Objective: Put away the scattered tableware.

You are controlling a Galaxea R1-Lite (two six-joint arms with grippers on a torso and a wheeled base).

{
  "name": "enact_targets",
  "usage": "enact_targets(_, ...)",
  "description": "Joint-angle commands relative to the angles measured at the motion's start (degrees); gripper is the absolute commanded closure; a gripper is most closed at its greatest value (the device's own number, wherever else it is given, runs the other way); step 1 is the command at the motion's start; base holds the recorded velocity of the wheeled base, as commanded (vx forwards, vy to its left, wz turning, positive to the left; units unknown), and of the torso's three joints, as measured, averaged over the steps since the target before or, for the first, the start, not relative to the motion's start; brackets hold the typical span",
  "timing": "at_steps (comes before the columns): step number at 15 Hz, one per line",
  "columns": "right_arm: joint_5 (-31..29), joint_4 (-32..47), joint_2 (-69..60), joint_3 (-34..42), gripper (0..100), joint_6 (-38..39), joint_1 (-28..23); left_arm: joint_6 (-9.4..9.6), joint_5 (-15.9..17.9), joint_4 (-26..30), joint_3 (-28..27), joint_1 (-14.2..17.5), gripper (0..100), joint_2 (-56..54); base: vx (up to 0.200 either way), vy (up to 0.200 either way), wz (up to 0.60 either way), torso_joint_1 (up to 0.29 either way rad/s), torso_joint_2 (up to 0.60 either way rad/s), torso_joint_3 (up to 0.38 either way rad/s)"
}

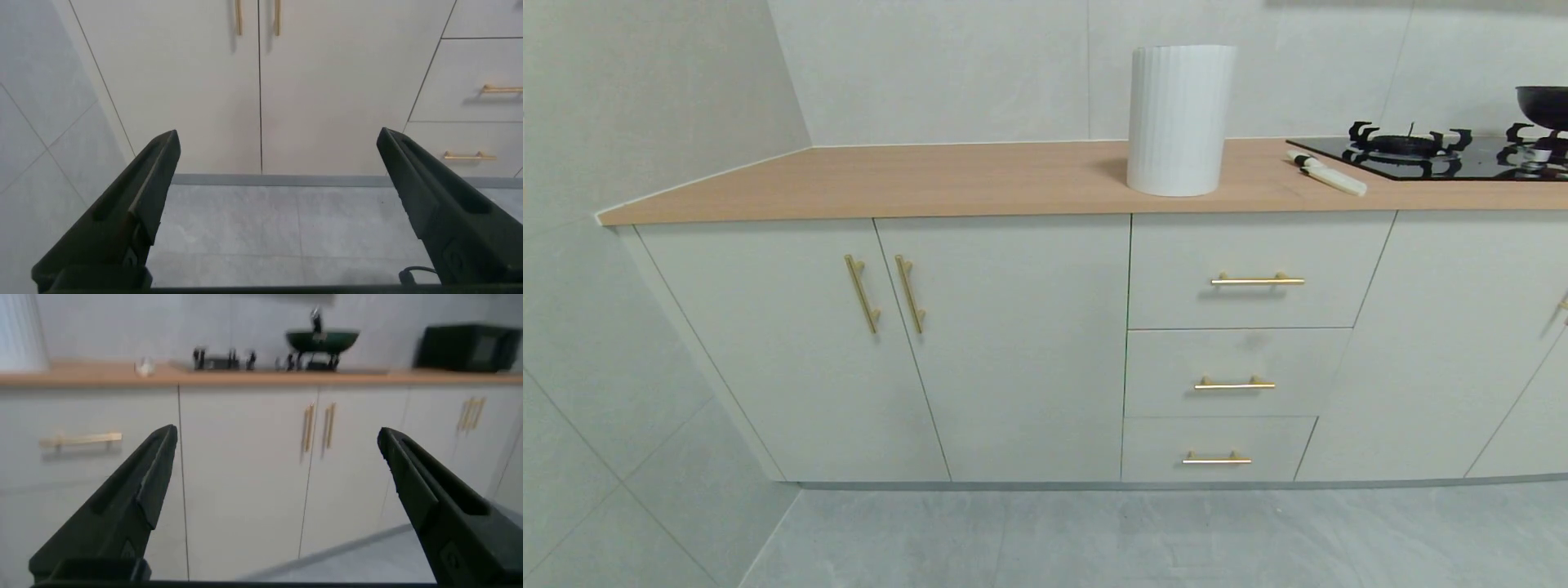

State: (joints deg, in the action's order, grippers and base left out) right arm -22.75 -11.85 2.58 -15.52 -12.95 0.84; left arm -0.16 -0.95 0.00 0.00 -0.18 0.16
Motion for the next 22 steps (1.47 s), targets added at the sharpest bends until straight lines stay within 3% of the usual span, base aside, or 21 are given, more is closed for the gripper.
enact_targets(1, 8.1, 0.4, -2.6, 6.0, 0, 2.2, -0.4, -0.02, 0.0, 0.0, 0.0, 0.0, 0, 0.0, 0.0, 0.0, 0.0, 0.0, 0.0, 0.0)
enact_targets(3, 15.7, 0.3, -2.6, 14.0, 0, 3.6, -0.4, -0.02, 0.0, 0.0, 0.0, 0.0, 0, 0.0, 0.0, 0.0, 0.0, 0.0, 0.0, 0.0)
enact_targets(6, 21.3, 6.7, -2.6, 15.5, 0, 7.0, -0.4, -0.02, 0.0, 0.0, 0.0, 0.0, 0, 0.0, 0.0, 0.0, 0.0, 0.0, 0.0, 0.0)
enact_targets(10, 22.7, 12.7, -2.5, 15.3, 0, 10.0, -0.4, -0.02, 0.0, 0.0, 0.0, 0.0, 0, 0.0, 0.0, 0.0, 0.0, 0.0, 0.0, 0.0)
enact_targets(22, 22.8, 11.8, -2.6, 15.5, 0, 12.5, -0.4, -0.02, 0.0, 0.0, 0.0, 0.0, 0, 0.0, 0.0, 0.0, 0.0, 0.0, 0.0, 0.0)
